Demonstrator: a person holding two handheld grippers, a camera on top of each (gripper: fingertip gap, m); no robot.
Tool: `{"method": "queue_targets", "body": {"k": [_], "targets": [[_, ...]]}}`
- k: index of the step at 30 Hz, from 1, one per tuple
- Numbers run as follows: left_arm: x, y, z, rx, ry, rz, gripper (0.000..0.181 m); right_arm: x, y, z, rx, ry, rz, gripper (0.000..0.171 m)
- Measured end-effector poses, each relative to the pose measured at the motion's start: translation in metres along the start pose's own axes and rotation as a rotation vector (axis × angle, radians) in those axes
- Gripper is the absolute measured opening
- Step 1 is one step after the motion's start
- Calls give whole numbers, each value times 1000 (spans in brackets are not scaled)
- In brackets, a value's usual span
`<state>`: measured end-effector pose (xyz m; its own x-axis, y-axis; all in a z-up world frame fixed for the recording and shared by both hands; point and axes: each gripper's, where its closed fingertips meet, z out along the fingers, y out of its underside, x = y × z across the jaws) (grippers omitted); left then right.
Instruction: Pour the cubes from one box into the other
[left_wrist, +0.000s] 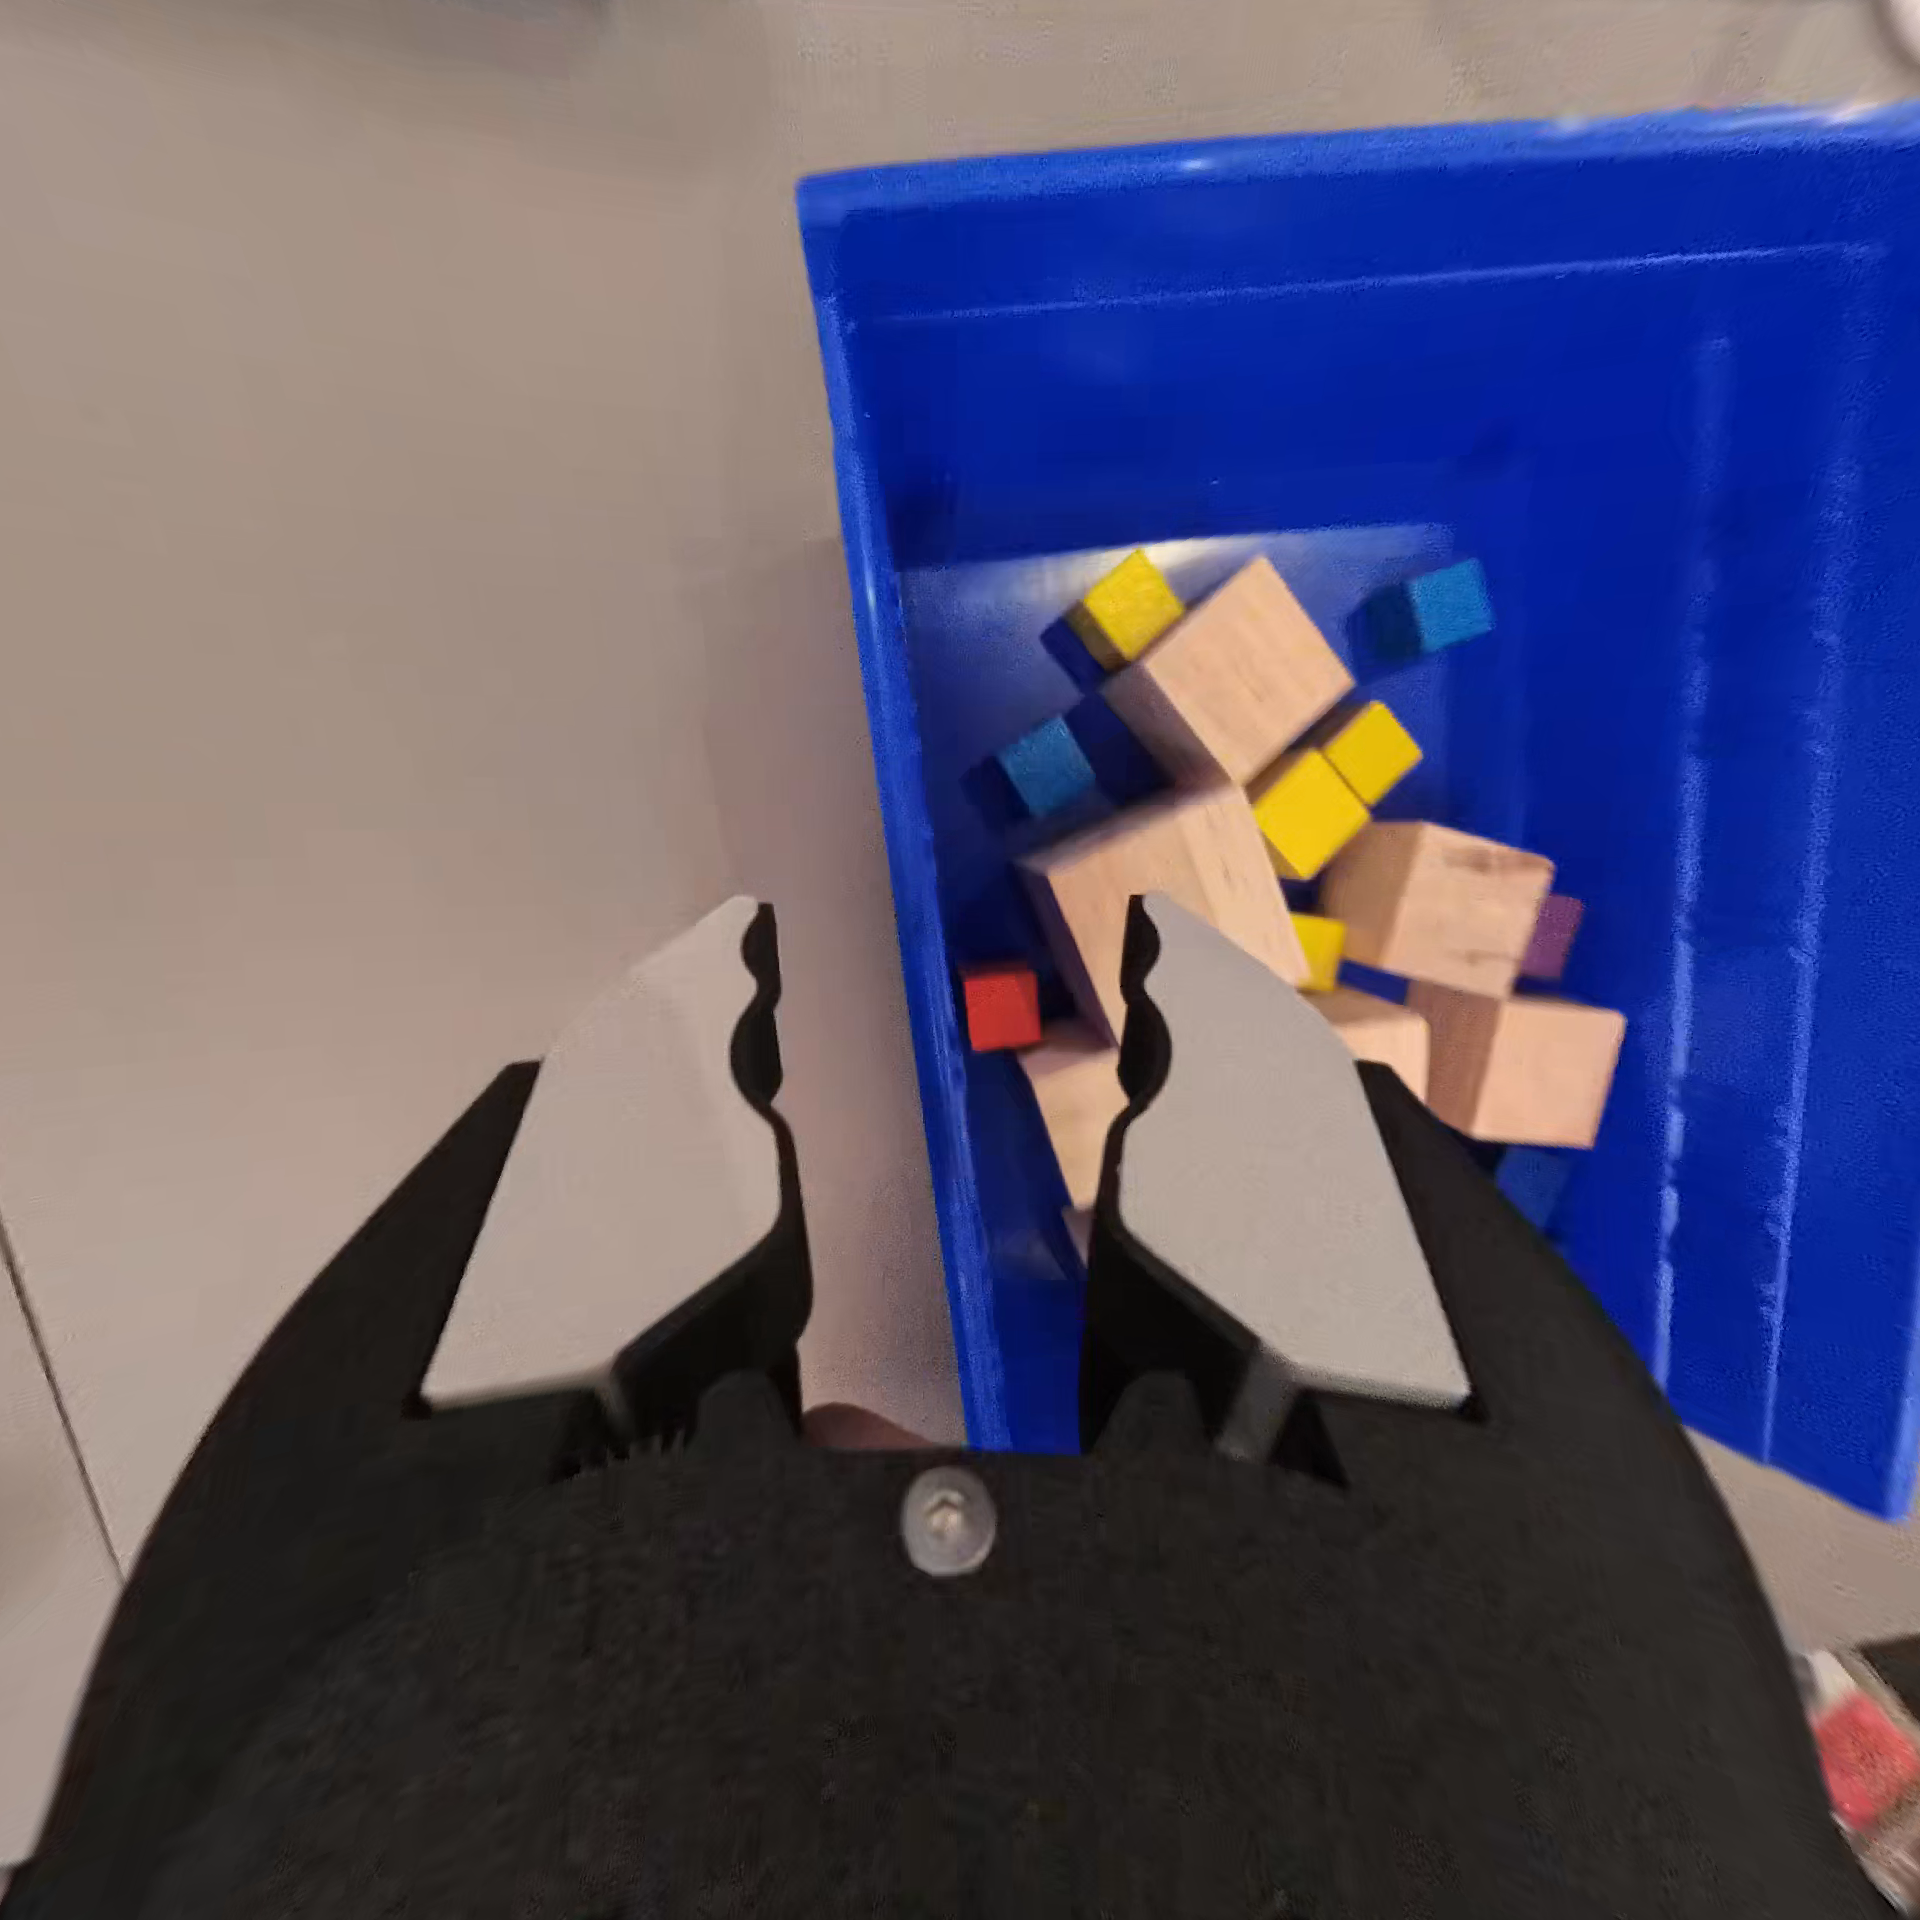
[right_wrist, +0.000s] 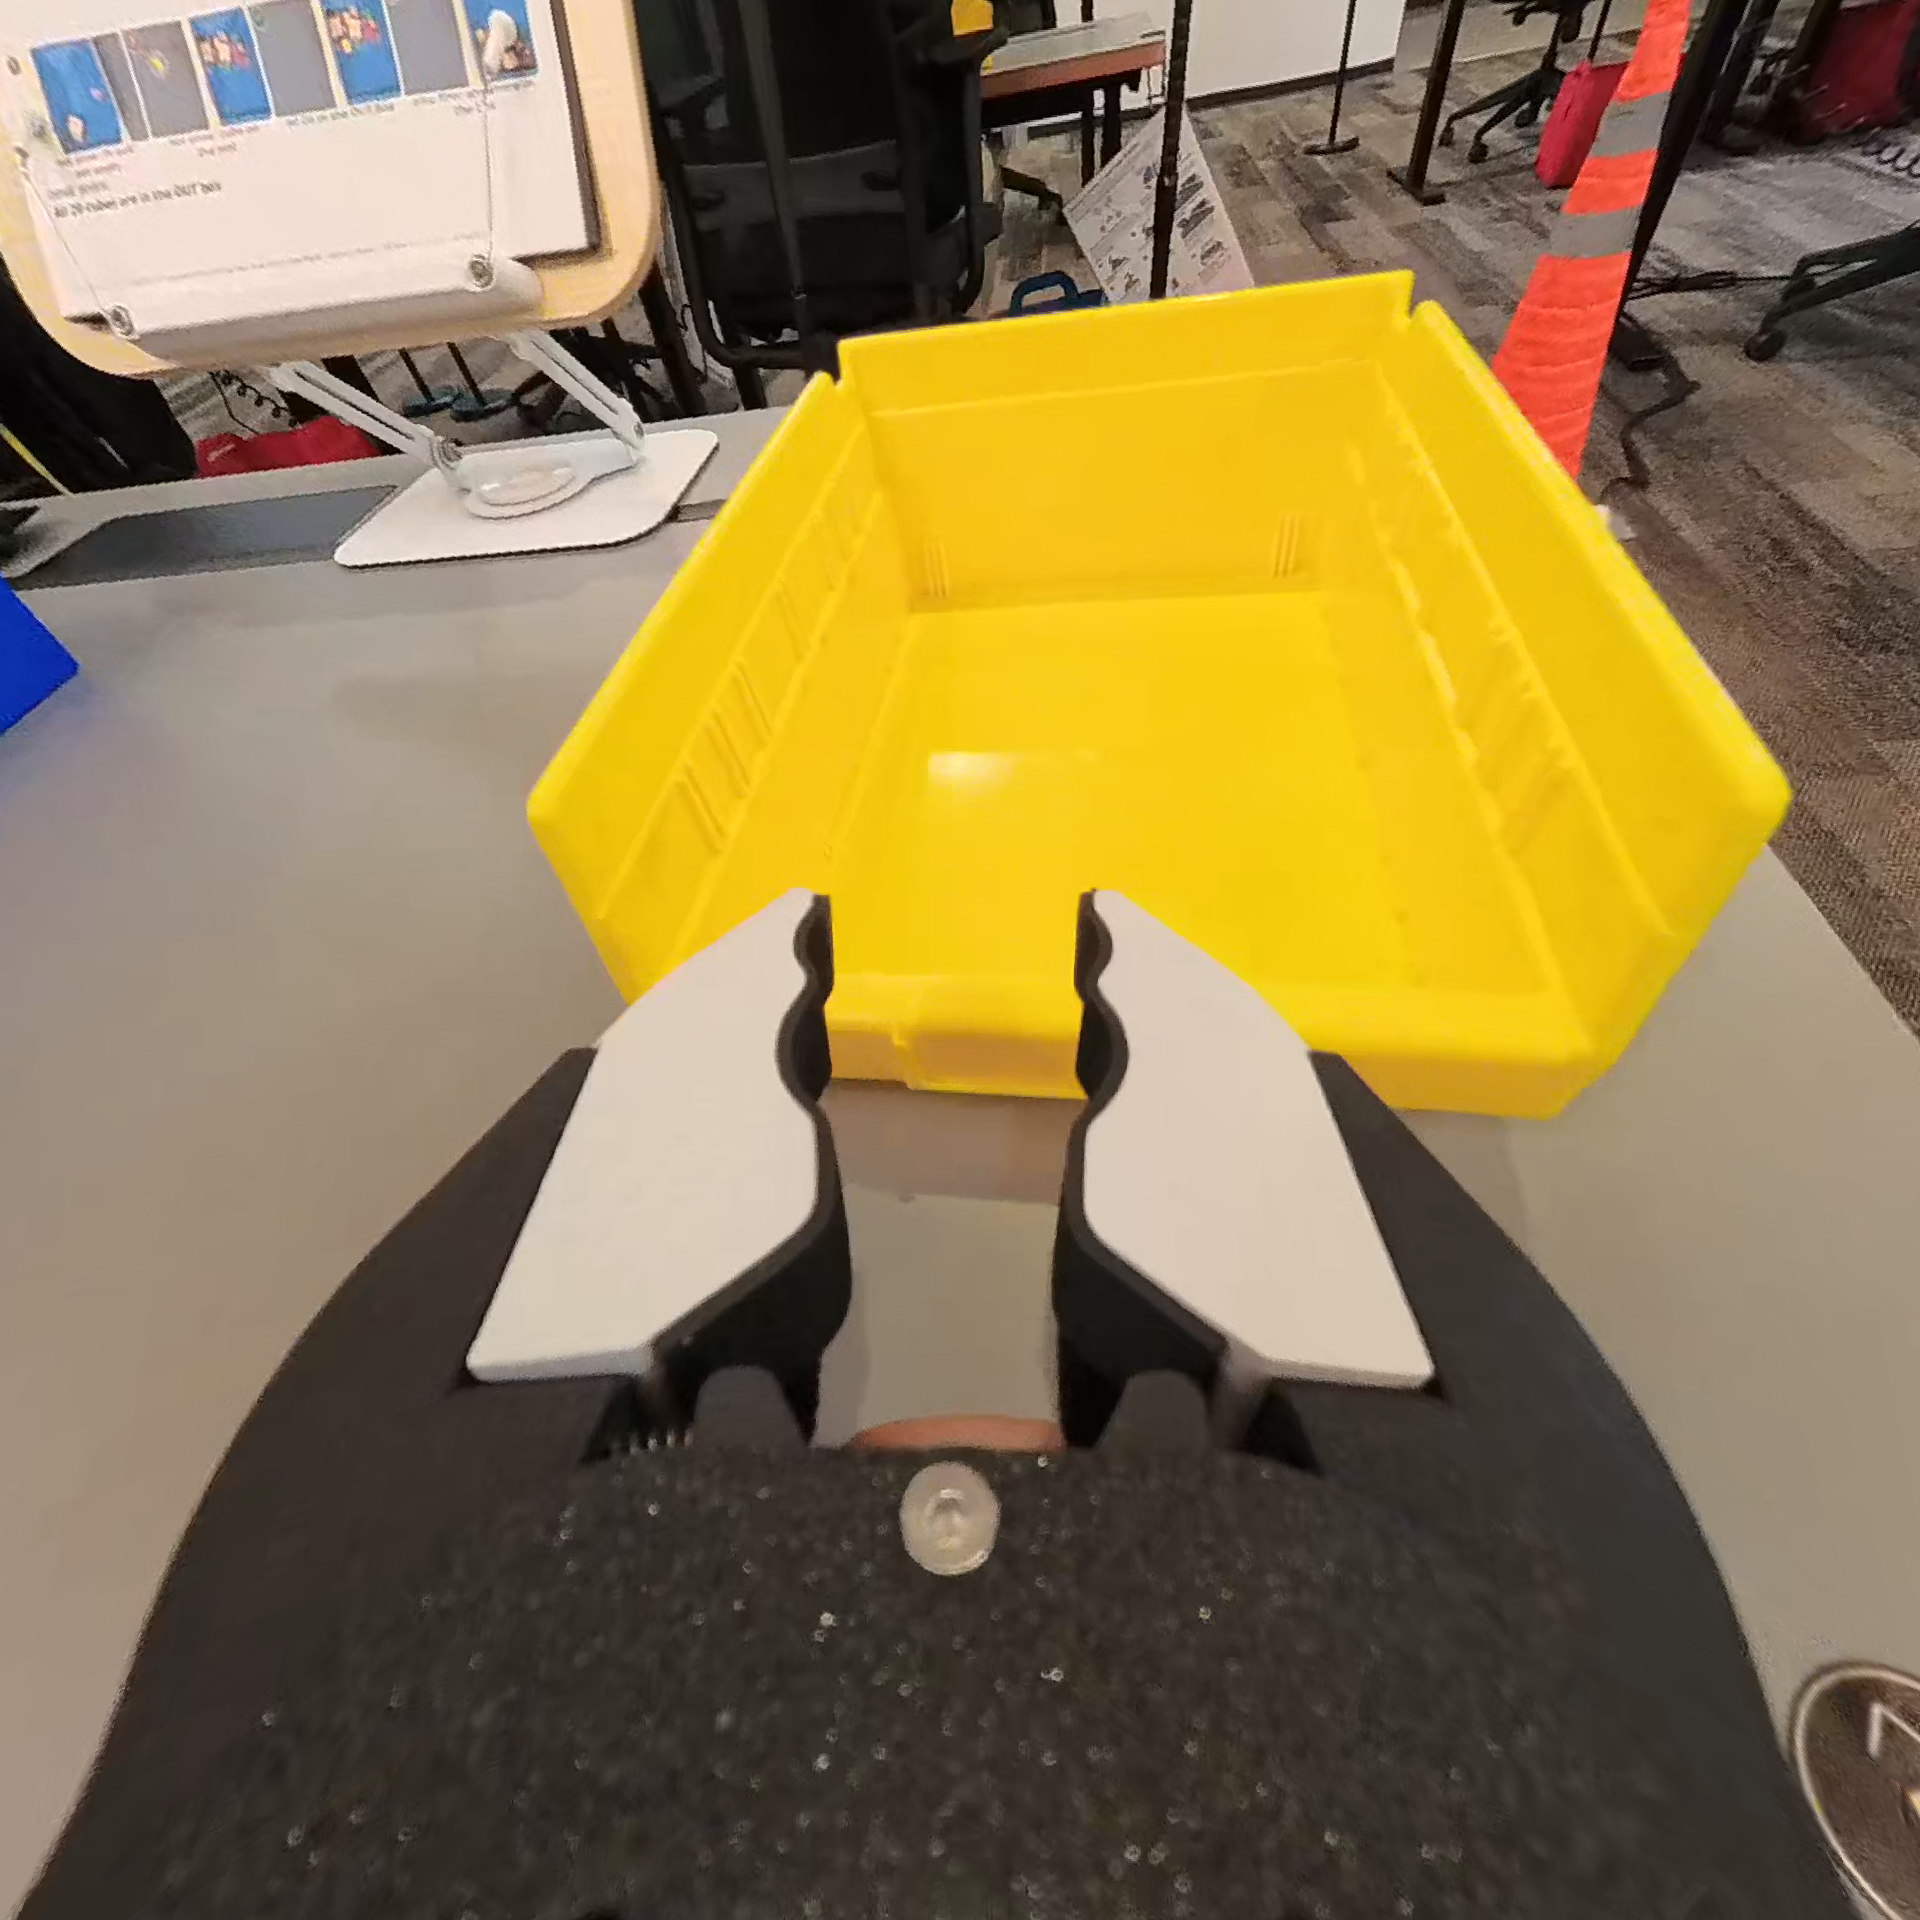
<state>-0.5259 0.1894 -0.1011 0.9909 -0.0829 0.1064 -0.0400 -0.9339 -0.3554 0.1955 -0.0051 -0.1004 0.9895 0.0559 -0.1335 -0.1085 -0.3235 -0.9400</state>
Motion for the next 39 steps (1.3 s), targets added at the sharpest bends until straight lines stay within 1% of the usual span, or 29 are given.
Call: {"method": "queue_targets", "body": {"k": [2, 4, 5, 6, 7, 9, 11, 13, 15, 17, 18, 19, 20, 22, 25, 26, 28, 30, 31, 34, 35, 36, 38, 39], "targets": [[-14, -10, 27, -121, -52, -41, 61, -7, -1, 4, -1, -10, -12, 44], [-31, -17, 46, -179, -131, -92, 51, -13, 2, 7, -14, -13, -36, 44], [-29, -17, 53, -212, -118, -109, 51, -15, 3, 8, -22, -7, -57, 44], [-20, -18, 56, -231, -60, -116, 32, -17, 4, 8, -28, 1, -86, 44], [-12, -20, 58, -231, -20, -111, 5, -19, 3, 6, -25, 11, -120, 44], [-17, -22, 57, -227, -89, -69, 5, -32, -2, 3, 2, 22, -195, 43], [-18, -22, 57, -215, -88, -86, 5, -62, -6, 5, 16, -36, -250, 43], [-19, -20, 57, -215, -82, -98, 5, -103, -7, 14, 0, -126, -311, 44], [-20, -19, 56, -215, -83, -99, 5, -150, -3, 24, -59, -246, -363, 45], [-21, -17, 55, -214, -86, -91, 5, -204, 1, 33, -152, -415, -342, 51], [-22, -16, 55, -214, -87, -88, 5, -234, 0, 36, -199, -521, -317, 59], [-23, -15, 54, -214, -86, -86, 5, -265, 0, 38, -253, -631, -290, 63], [-24, -13, 54, -213, -84, -86, 5, -293, -2, 42, -305, -700, -255, 62], [-25, -12, 53, -205, -77, -88, 5, -350, -2, 53, -381, -782, -248, 62], [-27, -10, 52, -200, -77, -82, 5, -441, 16, 61, -517, -866, -313, 66], [-28, -9, 52, -202, -79, -79, 5, -468, 22, 66, -558, -876, -338, 66], [-29, -7, 51, -204, -84, -72, 6, -505, 27, 88, -605, -804, -448, 65], [-30, -5, 50, -203, -86, -70, 6, -520, 23, 128, -627, -647, -599, 58], [-31, -3, 49, -201, -86, -73, 6, -524, 23, 146, -672, -591, -653, 54], [-32, 2, 46, -187, -93, -82, 6, -529, 33, 170, -903, -571, -692, 44], [-33, 5, 45, -183, -99, -87, 6, -527, 35, 172, -968, -572, -695, 38], [-34, 8, 44, -181, -101, -86, 6, -528, 39, 168, -1038, -608, -653, 28], [-34, 15, 41, -191, -93, -88, 6, -526, 46, 158, -1148, -627, -575, 21], [-33, 19, 40, -197, -84, -93, 6, -525, 50, 152, -1185, -638, -557, 21]]}}
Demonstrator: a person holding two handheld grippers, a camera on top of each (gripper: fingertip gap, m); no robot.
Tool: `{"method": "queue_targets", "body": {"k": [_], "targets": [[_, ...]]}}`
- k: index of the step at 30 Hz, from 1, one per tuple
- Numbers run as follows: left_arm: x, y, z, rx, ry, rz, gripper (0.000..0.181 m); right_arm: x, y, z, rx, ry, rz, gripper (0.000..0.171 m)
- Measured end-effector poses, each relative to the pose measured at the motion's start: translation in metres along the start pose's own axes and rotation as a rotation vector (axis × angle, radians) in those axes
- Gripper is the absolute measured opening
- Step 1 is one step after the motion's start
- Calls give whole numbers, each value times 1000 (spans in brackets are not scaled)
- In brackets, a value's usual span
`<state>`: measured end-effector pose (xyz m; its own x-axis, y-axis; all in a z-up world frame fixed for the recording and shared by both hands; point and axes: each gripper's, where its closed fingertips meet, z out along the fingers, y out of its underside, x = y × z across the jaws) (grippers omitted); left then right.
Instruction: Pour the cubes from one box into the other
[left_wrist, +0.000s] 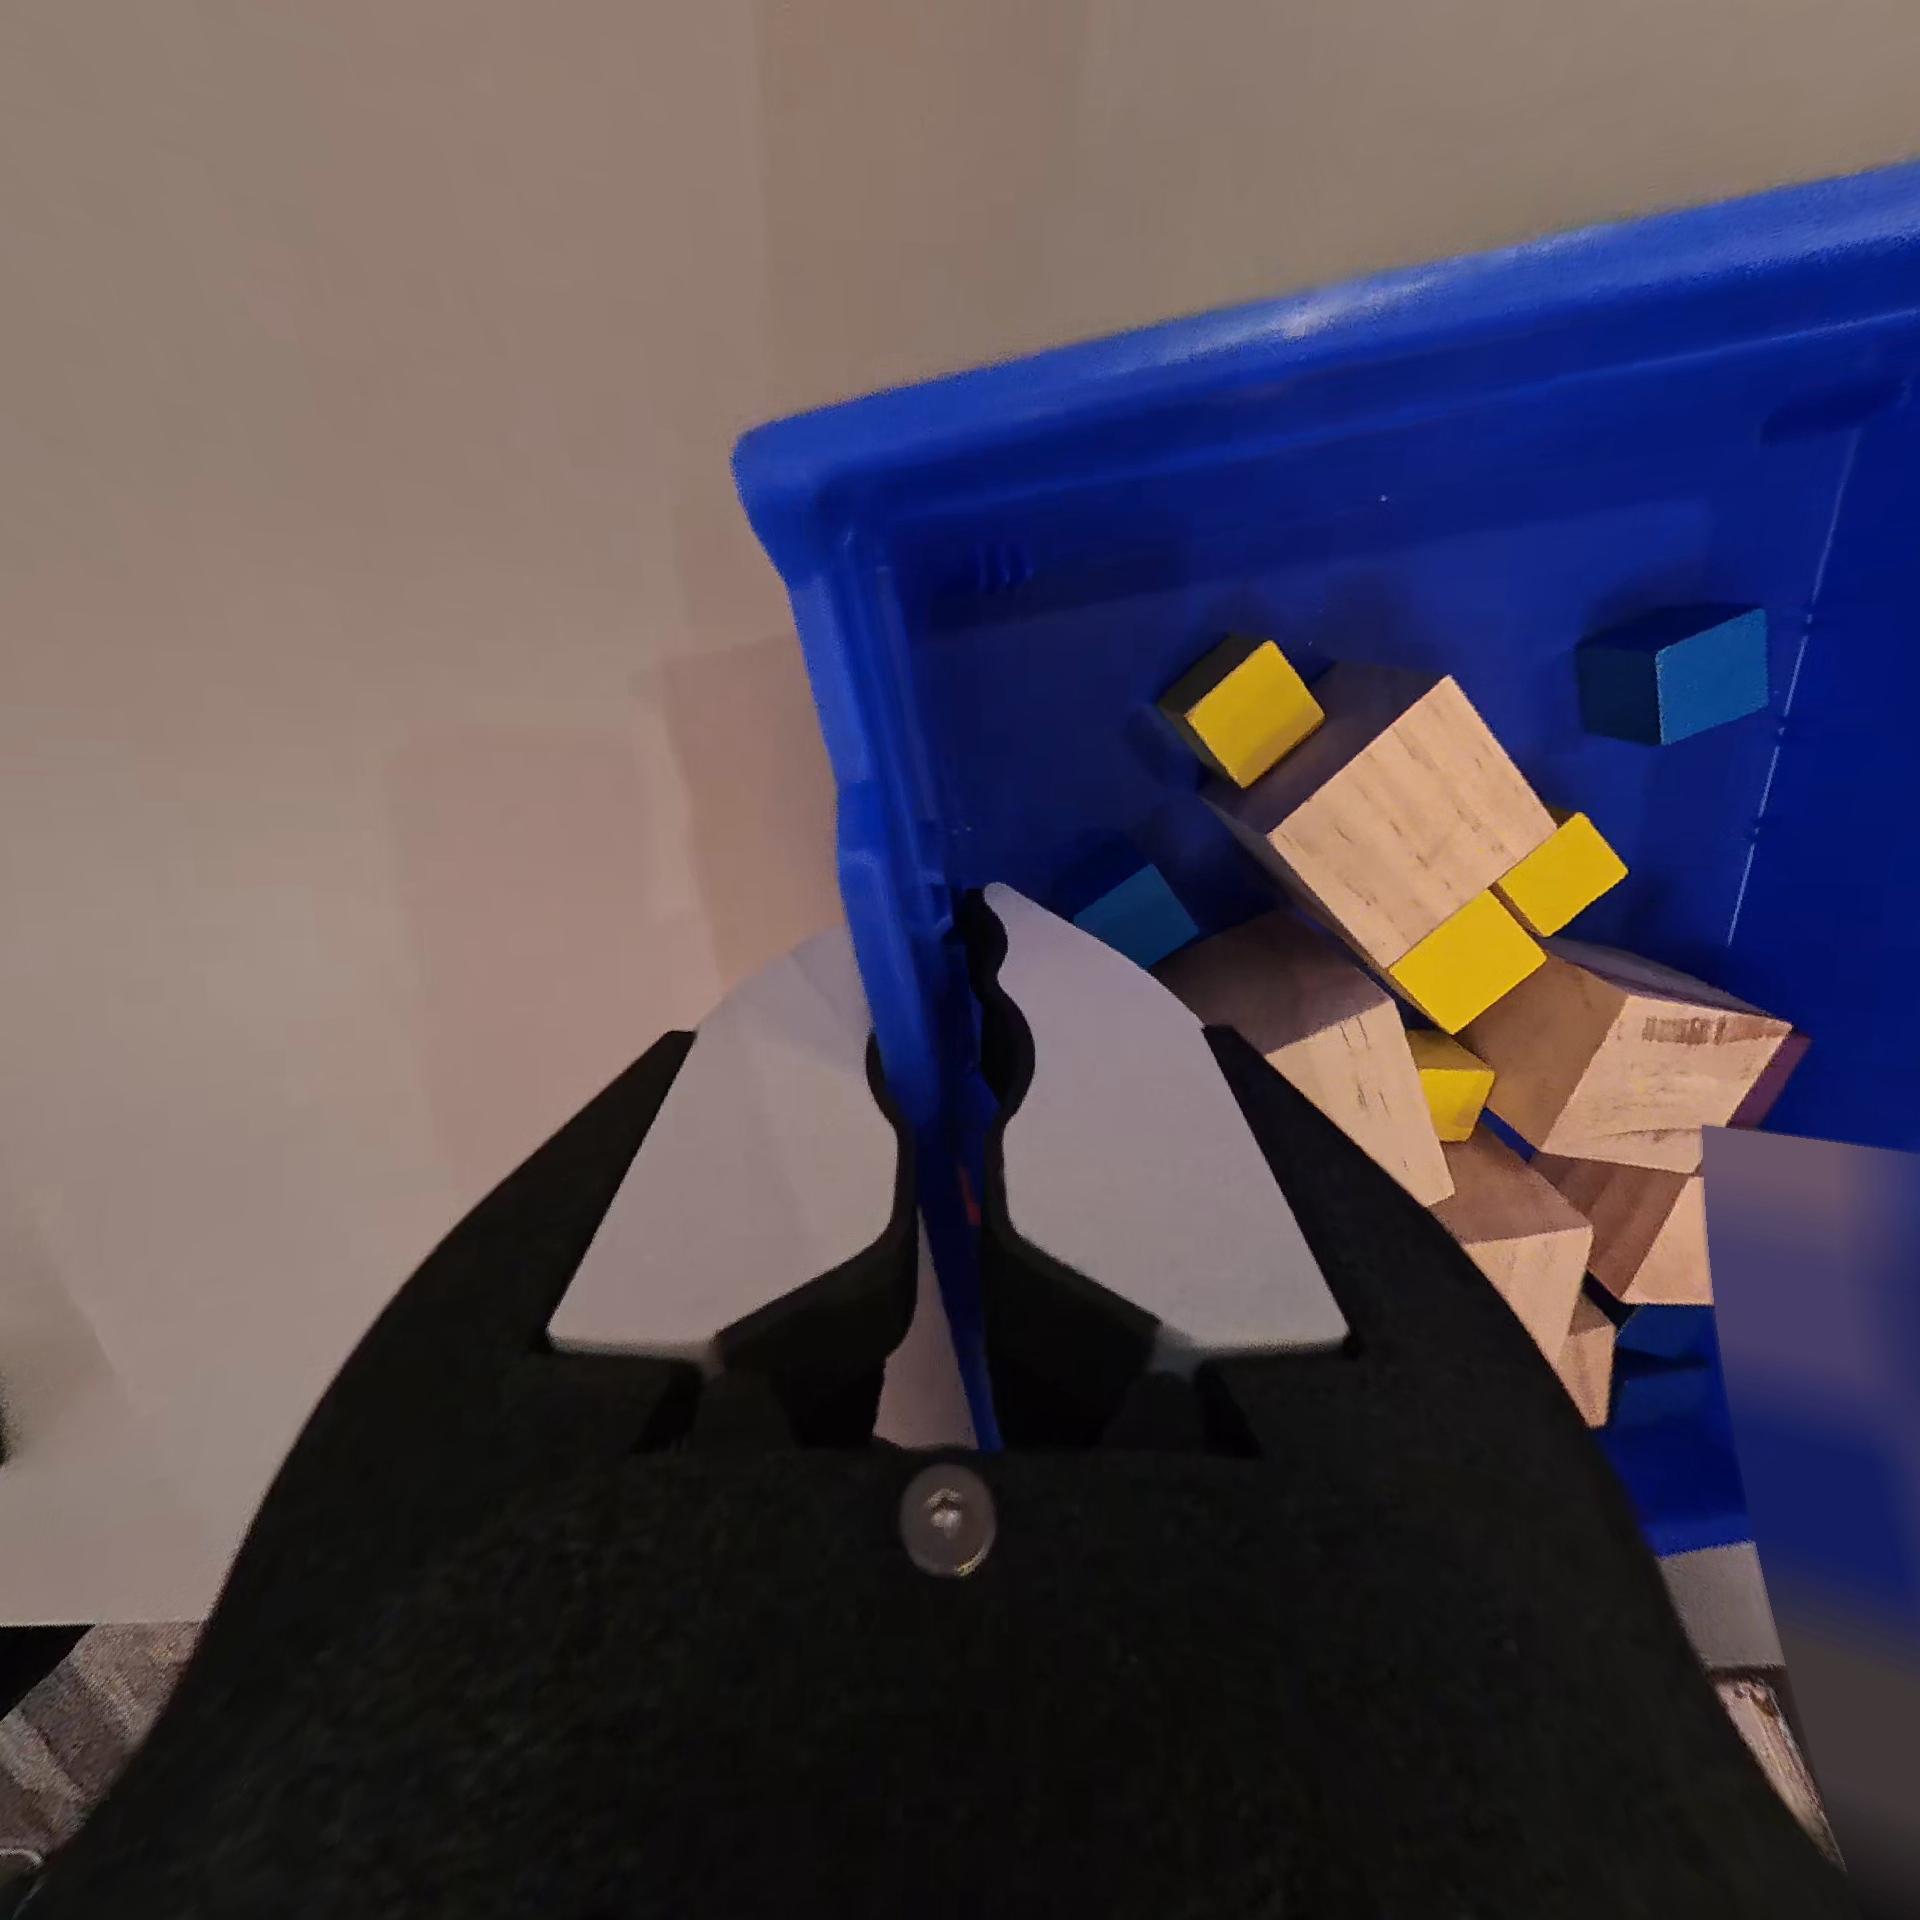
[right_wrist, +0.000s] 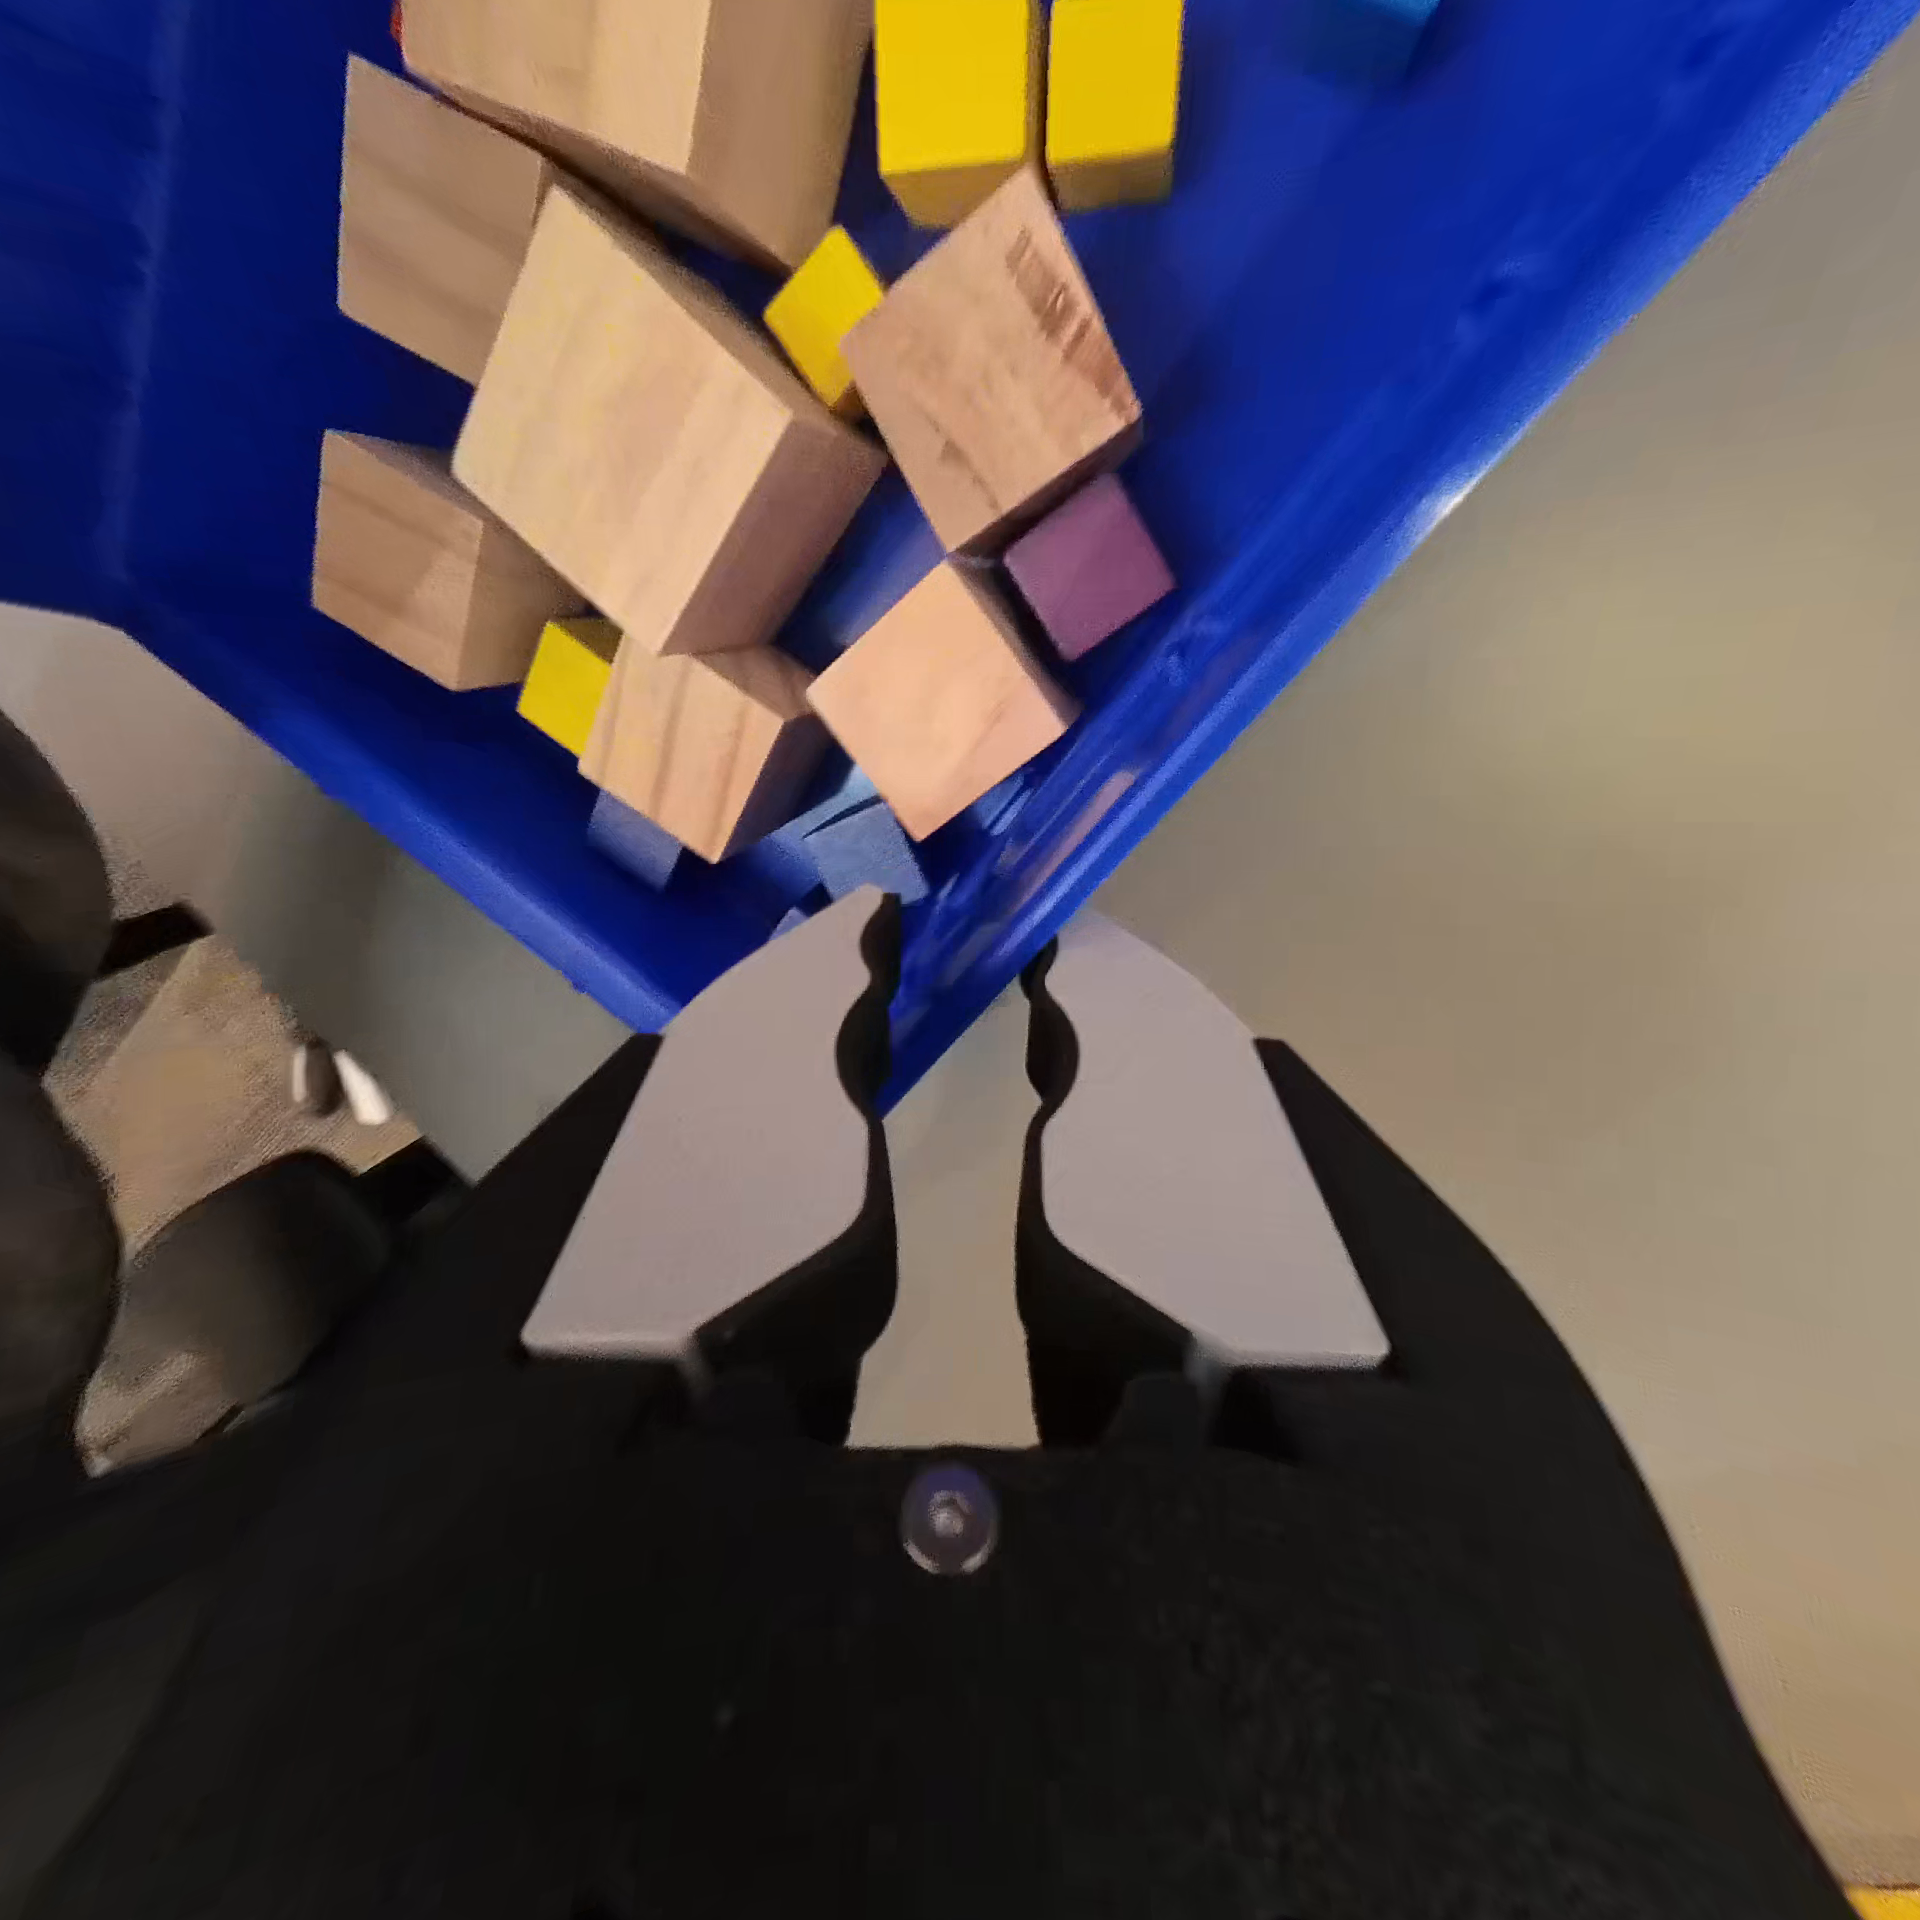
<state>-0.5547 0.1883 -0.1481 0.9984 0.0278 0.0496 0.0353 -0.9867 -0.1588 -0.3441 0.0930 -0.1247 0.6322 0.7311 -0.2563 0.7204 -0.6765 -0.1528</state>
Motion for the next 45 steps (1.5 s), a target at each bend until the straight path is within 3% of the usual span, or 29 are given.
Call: {"method": "queue_targets", "body": {"k": [3, 6, 9, 11, 13, 19, 25, 29, 33, 40, 45], "targets": [[3, 10, -2, -8, 17, -12, 6, -16, 28, 6, -118, -42, 10, 25], [3, 15, -2, 10, -16, -8, 6, -22, 42, 10, -118, 70, 12, 30], [5, 19, -3, 14, -14, -28, 6, -8, 53, 24, -133, 197, 131, 25], [4, 23, -4, 30, -23, -36, 7, -8, 48, 27, -90, 175, 231, 9], [2, 30, -4, 31, -14, -42, 7, -5, 48, 26, -60, 164, 298, 6], [14, 43, -8, 8, 43, -22, 7, 6, 55, 6, -79, 222, 274, 5], [54, 24, -38, 53, 78, 0, 7, 29, 69, -43, -69, 239, 242, 6], [117, -4, -70, 120, 103, 34, 7, 70, 94, -89, -1, 264, 259, 6], [212, -33, -97, 198, 151, 83, 8, 129, 143, -137, 85, 284, 338, 5], [416, -64, -114, 251, 323, 150, 8, 241, 262, -251, 112, 474, 447, 6], [555, -70, -117, 310, 409, 193, 8, 323, 354, -301, 156, 576, 561, 5]]}}
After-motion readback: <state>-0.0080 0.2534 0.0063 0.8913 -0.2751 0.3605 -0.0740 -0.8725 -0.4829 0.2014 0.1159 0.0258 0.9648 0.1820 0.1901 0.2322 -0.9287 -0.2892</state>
